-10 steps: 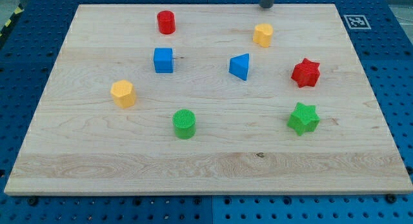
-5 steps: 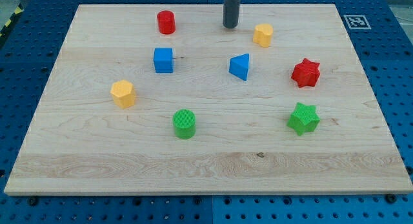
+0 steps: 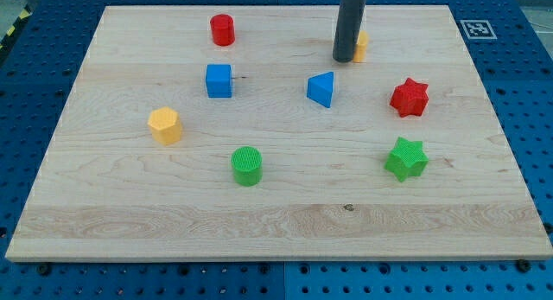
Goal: Move the yellow heart to the top left of the board
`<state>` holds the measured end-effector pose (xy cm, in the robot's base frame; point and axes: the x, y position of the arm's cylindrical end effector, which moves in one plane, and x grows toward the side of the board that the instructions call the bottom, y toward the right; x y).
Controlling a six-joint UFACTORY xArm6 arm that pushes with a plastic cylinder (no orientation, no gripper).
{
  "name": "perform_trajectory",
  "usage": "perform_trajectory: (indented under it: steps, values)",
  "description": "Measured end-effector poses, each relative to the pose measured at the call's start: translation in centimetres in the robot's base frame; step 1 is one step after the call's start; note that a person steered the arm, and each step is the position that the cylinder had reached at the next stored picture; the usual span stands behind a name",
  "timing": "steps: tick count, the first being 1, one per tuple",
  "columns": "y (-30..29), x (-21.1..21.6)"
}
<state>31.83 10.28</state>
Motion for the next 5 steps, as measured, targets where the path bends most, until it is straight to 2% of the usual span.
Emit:
perform_trajectory:
  steps: [3, 4, 5]
  values:
    - [4.9, -0.6]
    - [4.8, -1.5]
    - [2.1, -2.4]
